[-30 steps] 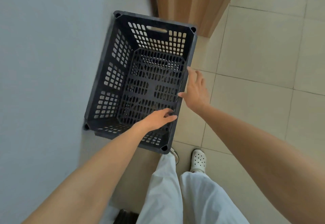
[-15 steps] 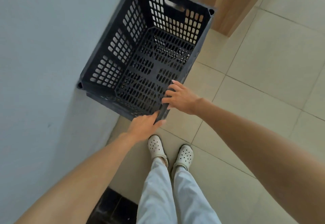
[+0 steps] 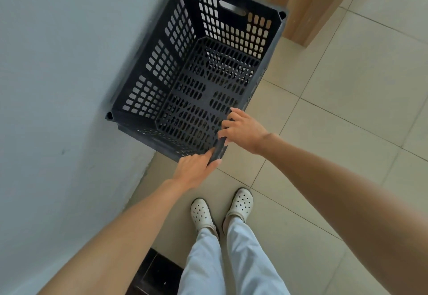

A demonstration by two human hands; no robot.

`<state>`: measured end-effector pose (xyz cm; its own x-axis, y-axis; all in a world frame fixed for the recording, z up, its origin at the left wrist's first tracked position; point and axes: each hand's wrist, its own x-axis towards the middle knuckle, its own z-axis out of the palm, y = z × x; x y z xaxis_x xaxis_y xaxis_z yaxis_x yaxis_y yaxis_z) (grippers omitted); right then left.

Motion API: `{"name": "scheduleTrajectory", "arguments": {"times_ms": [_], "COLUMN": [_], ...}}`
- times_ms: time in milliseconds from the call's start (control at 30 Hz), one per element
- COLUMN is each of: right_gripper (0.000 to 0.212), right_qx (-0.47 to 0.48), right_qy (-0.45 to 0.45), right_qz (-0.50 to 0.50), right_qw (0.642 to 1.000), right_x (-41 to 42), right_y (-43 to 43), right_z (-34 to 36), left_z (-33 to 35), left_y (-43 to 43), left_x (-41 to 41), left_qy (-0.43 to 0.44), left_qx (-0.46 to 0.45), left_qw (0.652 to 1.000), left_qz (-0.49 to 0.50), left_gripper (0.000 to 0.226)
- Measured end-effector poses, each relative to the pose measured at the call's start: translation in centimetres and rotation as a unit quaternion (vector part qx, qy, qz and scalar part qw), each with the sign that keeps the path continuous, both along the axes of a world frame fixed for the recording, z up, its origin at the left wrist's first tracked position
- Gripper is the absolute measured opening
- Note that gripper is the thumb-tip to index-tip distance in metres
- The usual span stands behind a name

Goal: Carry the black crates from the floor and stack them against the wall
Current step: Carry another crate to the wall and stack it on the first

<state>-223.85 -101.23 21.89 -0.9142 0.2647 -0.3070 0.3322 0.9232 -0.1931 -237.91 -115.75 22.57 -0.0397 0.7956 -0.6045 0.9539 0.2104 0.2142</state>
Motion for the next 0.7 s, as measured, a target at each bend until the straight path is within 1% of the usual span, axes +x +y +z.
{"name": "scheduleTrajectory", "arguments": {"times_ms": [167, 300, 500, 700], "right_gripper": [0.036, 0.035, 0.032, 0.037], "right_qx": [0.009, 0.02, 0.022, 0.02], "right_qy": [-0.001, -0.019, -0.043, -0.063], "right_qz": [-0.003, -0.002, -0.002, -0.019], "right_qw": [1.0, 1.0, 0.999, 0.998], "right_x": [-0.1, 0.0, 0.3, 1.1], "right_y": [-1.4, -1.3, -0.9, -0.4], "right_z": [-0.6, -0.2, 0.6, 0.9], "left_z": [0.5, 0.4, 0.2, 0.1], "left_y": [-1.1, -1.0, -1.0, -0.4], "left_x": [-0.1, 0.2, 0.9, 2.2], "left_qy": [0.0, -0.001, -0.016, -0.013], "left_qx": [-0.007, -0.001, 0.006, 0.021], "left_qw": [1.0, 1.0, 1.0, 1.0], "left_qz": [0.0, 0.004, 0.018, 0.013], "left_gripper": [0.044, 0.043, 0.046, 0.046]}}
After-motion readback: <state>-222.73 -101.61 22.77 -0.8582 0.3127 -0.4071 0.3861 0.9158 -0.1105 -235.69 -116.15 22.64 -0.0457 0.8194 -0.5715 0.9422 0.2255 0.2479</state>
